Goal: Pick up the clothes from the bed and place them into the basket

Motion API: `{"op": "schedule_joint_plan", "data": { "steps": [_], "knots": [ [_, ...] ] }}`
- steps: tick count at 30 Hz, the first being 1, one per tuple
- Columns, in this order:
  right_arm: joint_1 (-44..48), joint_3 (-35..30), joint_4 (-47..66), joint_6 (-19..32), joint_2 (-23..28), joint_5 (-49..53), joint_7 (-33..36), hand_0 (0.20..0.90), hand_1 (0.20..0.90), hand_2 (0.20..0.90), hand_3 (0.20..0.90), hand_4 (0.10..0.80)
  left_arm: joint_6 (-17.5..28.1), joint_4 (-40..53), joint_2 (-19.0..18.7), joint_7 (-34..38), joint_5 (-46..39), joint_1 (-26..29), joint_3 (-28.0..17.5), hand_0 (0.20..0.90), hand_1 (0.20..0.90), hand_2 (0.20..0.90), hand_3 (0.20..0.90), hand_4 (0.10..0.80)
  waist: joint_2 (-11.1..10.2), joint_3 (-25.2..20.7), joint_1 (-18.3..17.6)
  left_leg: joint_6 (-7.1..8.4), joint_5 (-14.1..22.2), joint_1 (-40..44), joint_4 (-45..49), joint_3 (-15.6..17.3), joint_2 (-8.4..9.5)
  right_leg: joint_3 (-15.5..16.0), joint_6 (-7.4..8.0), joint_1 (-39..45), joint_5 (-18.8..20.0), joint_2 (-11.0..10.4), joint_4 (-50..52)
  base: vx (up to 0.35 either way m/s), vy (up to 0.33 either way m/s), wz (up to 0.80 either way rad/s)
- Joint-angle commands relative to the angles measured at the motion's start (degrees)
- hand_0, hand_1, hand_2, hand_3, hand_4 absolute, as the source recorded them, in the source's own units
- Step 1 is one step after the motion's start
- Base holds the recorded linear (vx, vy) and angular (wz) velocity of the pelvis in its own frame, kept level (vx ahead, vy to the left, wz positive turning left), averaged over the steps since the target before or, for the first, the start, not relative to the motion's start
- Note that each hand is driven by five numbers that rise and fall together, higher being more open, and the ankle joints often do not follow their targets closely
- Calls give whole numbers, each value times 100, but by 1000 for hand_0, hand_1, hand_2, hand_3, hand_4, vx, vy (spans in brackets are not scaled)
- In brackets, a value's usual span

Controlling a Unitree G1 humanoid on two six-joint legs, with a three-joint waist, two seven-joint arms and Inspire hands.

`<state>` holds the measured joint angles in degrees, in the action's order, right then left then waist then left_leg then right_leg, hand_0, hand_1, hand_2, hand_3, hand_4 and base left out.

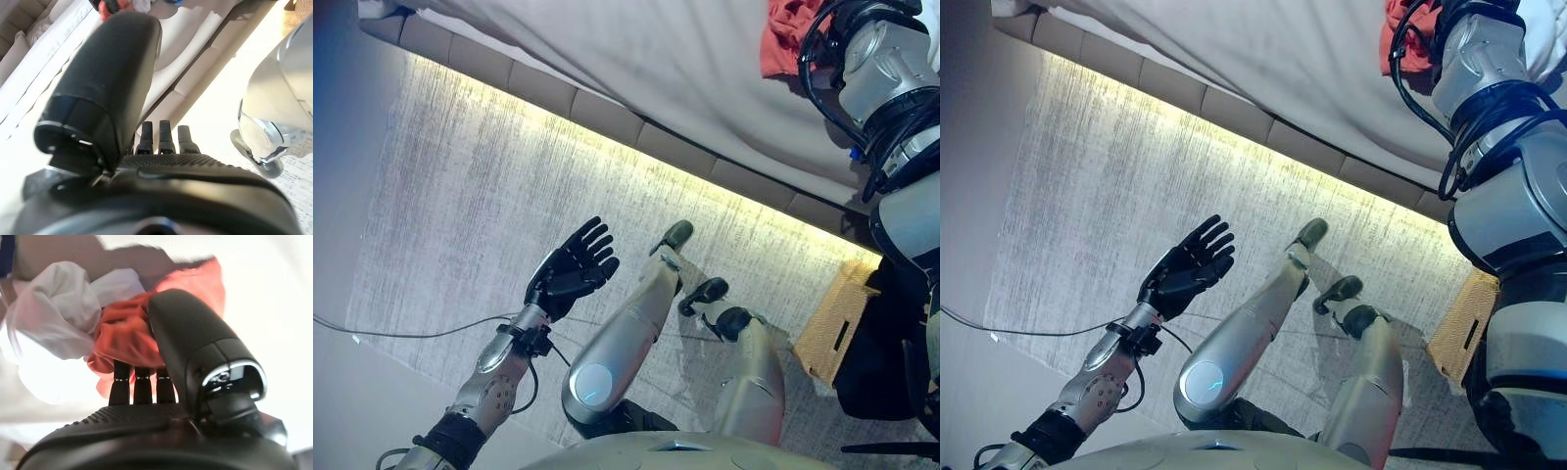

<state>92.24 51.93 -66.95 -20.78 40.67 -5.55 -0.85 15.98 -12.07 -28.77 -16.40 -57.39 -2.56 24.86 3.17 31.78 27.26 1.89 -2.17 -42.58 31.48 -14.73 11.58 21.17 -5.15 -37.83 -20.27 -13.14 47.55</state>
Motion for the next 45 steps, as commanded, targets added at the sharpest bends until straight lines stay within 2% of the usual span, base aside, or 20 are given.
{"op": "schedule_joint_plan", "data": {
  "steps": [1,7,13,18,19,22,23,29,34,40,45],
  "knots": [
    [482,-123,242,287,331,1279,501,300,300,300,200,100,104,146,-113,-40,-6,-217,-108,900,900,900,900,800,167,-199,-154,-462,419,581,-173,145,14,263,144,509,505,448,-138,43,-9,-15],
    [6,-1339,399,1003,342,2571,650,300,300,300,200,100,-116,-455,65,43,36,-38,-146,900,900,900,900,800,84,-199,-334,-438,576,1271,-315,189,-26,167,187,1197,473,391,-411,50,-8,-11],
    [-334,-1961,927,1821,600,3318,962,300,300,300,200,100,-180,-1026,291,202,60,-27,-96,900,900,900,900,800,-46,-436,-619,-414,705,1996,-676,258,-155,1,279,1929,668,470,-1218,59,14,-31],
    [-615,-2209,1405,2170,924,3569,1203,300,300,300,200,100,-317,-1619,515,327,-74,-37,-166,900,900,900,900,800,-241,-837,-951,-389,783,2646,-1126,406,-314,-275,404,2524,933,618,-2088,72,-11,-32],
    [-694,-2219,1543,2171,1028,3607,1207,300,300,300,200,100,-326,-1700,534,362,-58,-38,-175,900,900,900,900,800,-265,-910,-1045,-396,639,2703,-1242,460,-340,-279,395,2590,1127,639,-2288,6,-14,-39],
    [-1012,-2230,2015,2144,1410,3883,1109,300,300,300,200,100,-346,-1925,587,486,69,-81,-257,900,900,900,900,800,-429,-1199,-1363,-397,632,3126,-1589,690,-438,-515,458,2943,1301,770,-2804,52,-27,-42],
    [-1041,-2238,2045,2148,1439,3897,1103,300,300,300,200,100,-346,-1940,589,494,78,-85,-262,900,900,900,900,800,-438,-1216,-1383,-397,630,3162,-1617,710,-446,-533,462,2973,1316,778,-2841,89,-31,-29],
    [-1855,-2586,2433,2193,2125,4186,536,300,300,300,200,100,-504,-2530,858,707,-137,49,-421,900,900,900,900,800,-607,-1776,-2080,-425,631,3804,-2126,1219,-600,-1054,516,3407,1593,970,-3487,69,-22,-50],
    [-2576,-3033,2714,2188,2476,4286,254,300,300,300,200,100,-542,-2909,1040,789,-358,266,-547,900,900,900,900,800,-626,-1992,-2510,-428,632,4043,-2340,1537,-707,-1370,516,3477,1681,1091,-3650,12,-20,-43],
    [-3665,-3766,3176,2033,2724,4345,-22,300,300,300,200,100,-526,-3247,1183,805,-176,488,-652,900,900,900,900,800,-608,-2168,-2933,-417,682,4174,-2411,1831,-799,-1663,490,3457,1685,1204,-3673,2,-38,-42],
    [-4785,-4450,3589,1960,2619,4193,-223,300,300,300,200,100,-593,-3331,1241,804,-195,567,-737,900,900,900,900,800,-551,-2156,-3158,-407,705,4212,-2407,1921,-828,-1809,480,3436,1682,1261,-3653,-5,-46,-25]
  ]
}}
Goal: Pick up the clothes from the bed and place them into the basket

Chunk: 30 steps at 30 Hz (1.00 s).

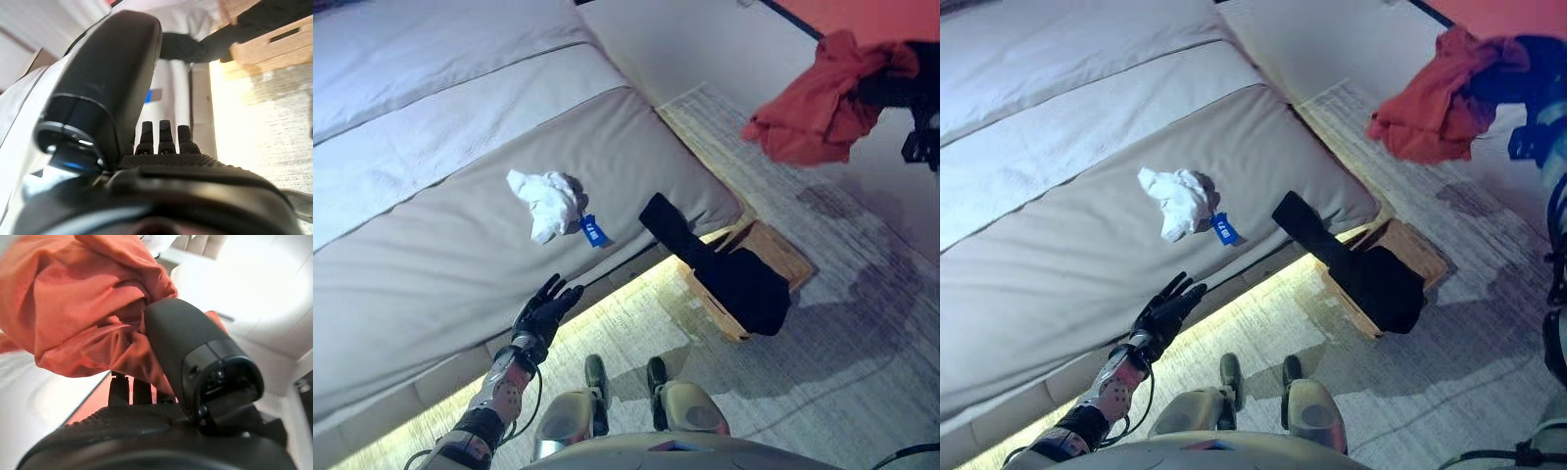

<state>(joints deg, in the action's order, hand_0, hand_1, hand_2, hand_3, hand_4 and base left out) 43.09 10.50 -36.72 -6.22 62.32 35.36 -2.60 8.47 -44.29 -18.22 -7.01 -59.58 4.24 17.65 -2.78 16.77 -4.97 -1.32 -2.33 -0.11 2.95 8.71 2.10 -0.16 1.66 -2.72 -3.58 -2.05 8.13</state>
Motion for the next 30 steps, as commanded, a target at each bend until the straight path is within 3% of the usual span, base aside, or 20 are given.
{"op": "schedule_joint_plan", "data": {
  "steps": [1,7,16,30],
  "knots": [
    [-28,-390,619,514,400,49,-67,300,300,300,200,100,155,-125,195,-140,34,-102,-35,900,900,900,900,800,51,-647,40,-83,712,-23,425,-418,117,297,-205,-70,22,162,274,-12,-56,-24],
    [-964,-739,784,255,-197,-159,-206,300,300,300,200,100,77,-336,251,-167,125,25,-241,900,900,900,900,800,121,-636,-175,-45,651,103,217,-313,58,112,-170,-84,109,238,169,-9,-69,-20],
    [-1446,-663,22,107,-746,-746,-190,300,300,300,200,100,-10,-352,224,-187,348,162,-347,900,900,900,900,800,247,-475,-291,-6,619,46,201,-152,-4,-20,-166,-226,158,307,182,-17,-73,-11],
    [-1022,-552,-1236,245,-716,-1342,-172,300,300,300,200,100,-6,-480,170,-702,196,221,-193,900,900,900,900,800,995,-162,-298,95,504,-55,158,-261,130,112,-217,-403,37,215,355,-11,-13,-1]
  ]
}}
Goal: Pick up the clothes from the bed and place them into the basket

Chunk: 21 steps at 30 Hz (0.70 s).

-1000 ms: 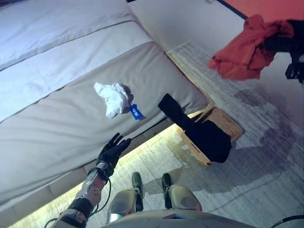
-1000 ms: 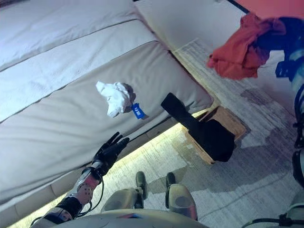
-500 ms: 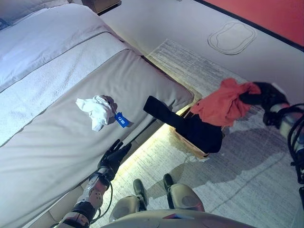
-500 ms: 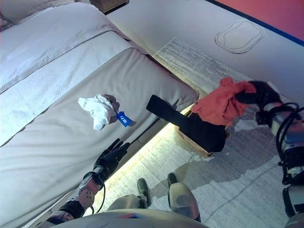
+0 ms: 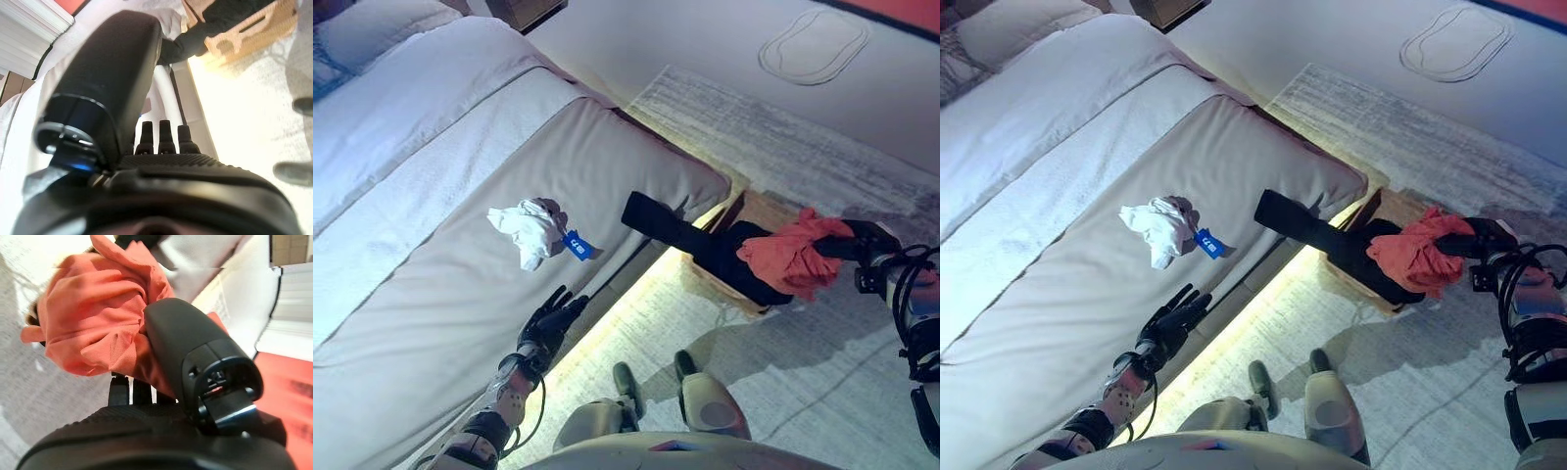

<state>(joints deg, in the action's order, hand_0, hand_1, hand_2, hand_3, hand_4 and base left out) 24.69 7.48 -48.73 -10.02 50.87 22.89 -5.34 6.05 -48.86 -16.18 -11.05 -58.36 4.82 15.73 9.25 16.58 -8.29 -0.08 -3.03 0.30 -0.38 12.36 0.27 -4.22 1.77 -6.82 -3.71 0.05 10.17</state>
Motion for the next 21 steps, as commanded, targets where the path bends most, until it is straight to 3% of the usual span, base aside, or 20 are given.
{"op": "schedule_joint_plan", "data": {
  "steps": [1,2,9,21],
  "knots": [
    [845,-246,-71,651,437,-231,141,599,599,599,549,449,257,-28,-27,-321,75,166,20,900,900,900,900,800,-160,-129,44,-20,559,-98,468,-655,332,536,-228,8,44,-6,144,0,0,0],
    [864,-224,-83,682,447,-295,183,900,900,900,900,800,272,-32,-24,-335,60,172,41,900,900,900,900,800,-127,-120,50,-15,547,-105,454,-674,343,549,-232,4,42,-10,140,0,0,0],
    [914,-99,189,699,470,-449,197,900,900,900,900,800,275,-78,-3,-384,16,195,71,900,900,900,900,800,-58,-78,56,32,481,-141,408,-729,350,620,-255,-11,23,-26,121,0,0,0],
    [991,-53,291,660,502,-599,515,900,900,900,900,800,298,25,1,-288,-31,209,36,900,900,900,900,800,-253,13,238,70,442,-235,443,-856,309,786,-289,19,40,-30,68,0,-13,4]
  ]
}}
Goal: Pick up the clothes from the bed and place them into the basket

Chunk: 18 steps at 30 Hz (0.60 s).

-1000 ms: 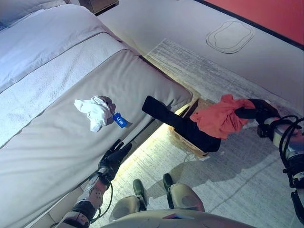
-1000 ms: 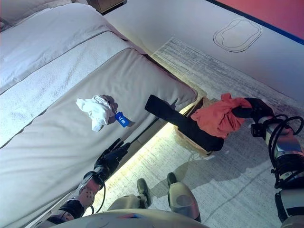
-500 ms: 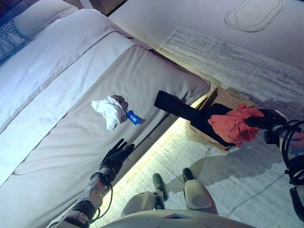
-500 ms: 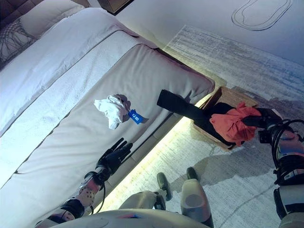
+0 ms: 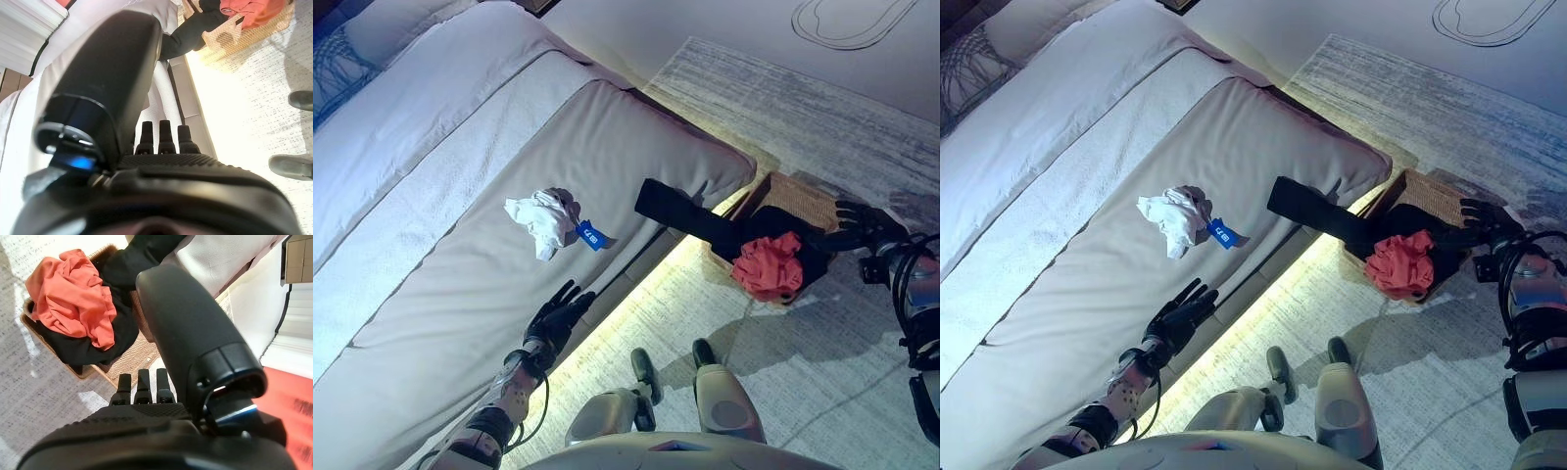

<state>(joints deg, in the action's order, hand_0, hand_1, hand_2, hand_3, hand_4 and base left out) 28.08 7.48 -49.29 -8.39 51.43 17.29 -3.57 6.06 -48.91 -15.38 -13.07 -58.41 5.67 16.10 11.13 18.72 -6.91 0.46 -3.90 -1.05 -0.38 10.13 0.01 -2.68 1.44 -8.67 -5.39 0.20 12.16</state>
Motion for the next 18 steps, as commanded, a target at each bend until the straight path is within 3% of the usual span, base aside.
{"op": "schedule_joint_plan", "data": {
  "steps": [1,12,18],
  "knots": [
    [679,-41,369,493,454,-49,380,900,900,900,900,800,302,40,-82,-77,-27,123,-1,900,900,900,900,800,-459,-190,118,18,523,-108,440,-648,333,646,-256,200,214,-44,-132,-16,-17,14],
    [1283,442,1235,750,401,-629,1124,900,900,900,900,800,355,160,-85,-14,-248,19,-2,900,900,900,900,800,-580,-66,392,3,486,-210,496,-896,403,861,-298,236,171,-67,-84,5,15,8],
    [2348,1118,2326,675,135,-1183,1530,900,900,900,900,800,492,212,-141,154,56,-55,-14,900,900,900,900,800,-750,43,787,-10,439,-434,617,-1182,491,1134,-349,190,95,-88,-14,-8,19,22]
  ]
}}
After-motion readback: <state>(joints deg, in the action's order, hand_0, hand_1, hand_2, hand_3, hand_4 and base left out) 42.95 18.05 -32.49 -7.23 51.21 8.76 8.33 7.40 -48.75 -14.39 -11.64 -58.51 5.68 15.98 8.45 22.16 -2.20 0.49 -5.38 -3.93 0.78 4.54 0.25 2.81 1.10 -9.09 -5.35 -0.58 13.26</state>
